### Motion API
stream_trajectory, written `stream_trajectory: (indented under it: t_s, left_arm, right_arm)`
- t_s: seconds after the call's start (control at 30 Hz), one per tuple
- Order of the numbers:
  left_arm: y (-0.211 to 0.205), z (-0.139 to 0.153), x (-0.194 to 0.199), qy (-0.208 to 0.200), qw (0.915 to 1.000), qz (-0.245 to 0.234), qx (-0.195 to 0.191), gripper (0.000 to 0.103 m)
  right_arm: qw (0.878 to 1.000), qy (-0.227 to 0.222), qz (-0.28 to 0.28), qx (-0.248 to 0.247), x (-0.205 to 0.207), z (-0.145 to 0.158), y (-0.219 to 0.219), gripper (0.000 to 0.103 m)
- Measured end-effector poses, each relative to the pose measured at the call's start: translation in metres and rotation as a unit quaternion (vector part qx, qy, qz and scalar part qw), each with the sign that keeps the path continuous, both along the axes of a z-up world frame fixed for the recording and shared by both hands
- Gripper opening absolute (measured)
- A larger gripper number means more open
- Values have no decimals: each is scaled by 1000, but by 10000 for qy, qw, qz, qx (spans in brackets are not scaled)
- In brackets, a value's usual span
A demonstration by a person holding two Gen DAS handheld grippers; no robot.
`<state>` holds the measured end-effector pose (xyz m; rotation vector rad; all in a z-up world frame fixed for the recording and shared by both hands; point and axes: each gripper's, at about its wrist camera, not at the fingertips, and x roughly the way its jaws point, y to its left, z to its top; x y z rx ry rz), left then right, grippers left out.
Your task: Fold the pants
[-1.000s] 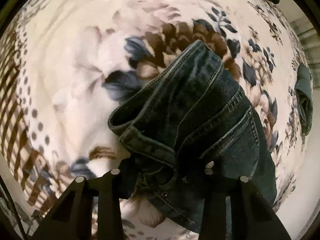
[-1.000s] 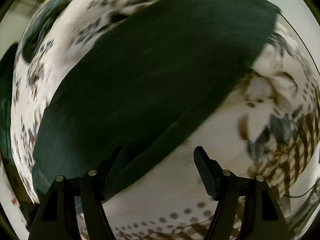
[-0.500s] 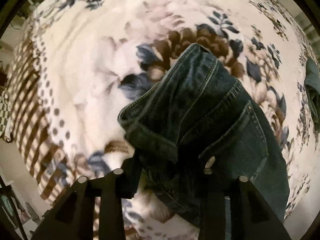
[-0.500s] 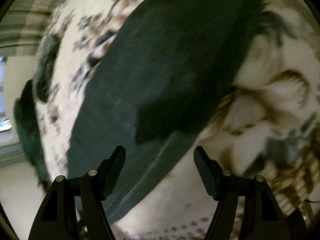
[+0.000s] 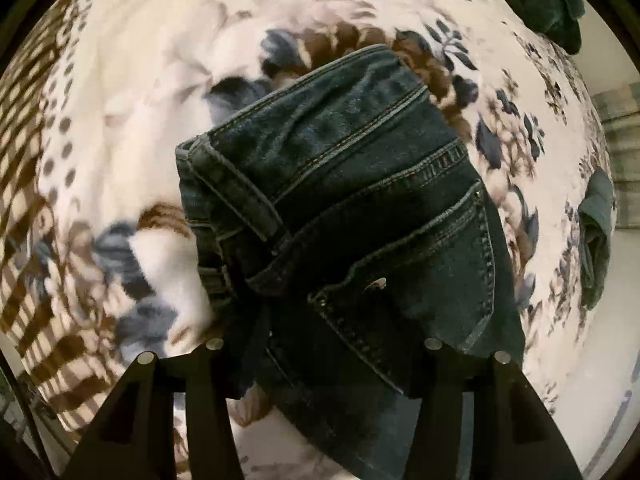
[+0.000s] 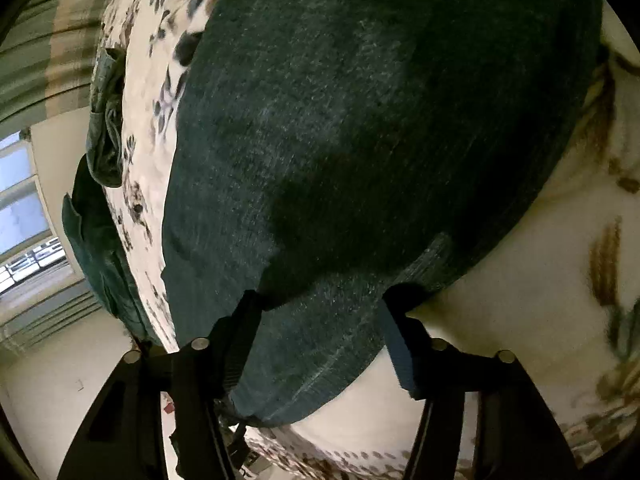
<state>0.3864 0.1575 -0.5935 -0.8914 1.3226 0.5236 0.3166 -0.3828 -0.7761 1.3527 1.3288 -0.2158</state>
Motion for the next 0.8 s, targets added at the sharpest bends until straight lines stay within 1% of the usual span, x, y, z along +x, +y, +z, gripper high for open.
stream_trajectory:
  t_s: [0.07,0.1,0.13,0.17,0.27,0.3,0.37,0.47,0.5,0.53,0.6,0.67,0.73,0.8]
  left_arm:
    - [-9,6,4,82,9989,-290,347,36]
    - [-13,8,5,121,9981,-367,476,30]
    - [-15,10,4,117,9973,-442,583,28]
    - [-17,11,4,106,9969,-487,617,26]
    - [-19,15,4,156,9952,-578,768,13]
    - [-19,16,3,168,9947,-607,811,11]
    - [-18,18,2,152,9942,-674,826,8]
    - [-16,19,0,114,9943,-729,770,8]
    - [-12,19,-12,92,9948,-707,725,11]
    - [-7,17,-15,68,9968,-565,555,13]
    - [2,13,-23,-29,9995,-264,180,19]
    - [5,13,-34,-194,9996,8,-207,23]
    - [0,17,-39,-275,9990,26,-363,26]
    - [-8,23,-43,-291,9988,22,-383,30]
  right_arm:
    - [9996,-59,154,-243,2,8,5,51]
    - [9990,-72,211,-388,3,12,9,47]
    - [9986,-66,230,-482,2,14,10,41]
    - [9983,-61,223,-534,2,16,11,39]
    - [9982,-35,31,-606,-4,17,10,28]
    - [9979,-42,-2,-641,-5,19,9,25]
    - [9978,-61,-38,-656,-6,21,10,24]
    - [9988,-181,-78,-459,-3,16,8,26]
    - [9991,-179,-113,-361,-2,12,6,28]
    - [9995,-164,-133,-234,0,6,5,30]
    - [9998,-140,-101,-100,4,-2,2,30]
    - [9999,-119,-116,-40,4,1,1,30]
    - [9999,-117,2,-52,1,12,2,30]
    - [9997,-237,0,32,-4,23,3,30]
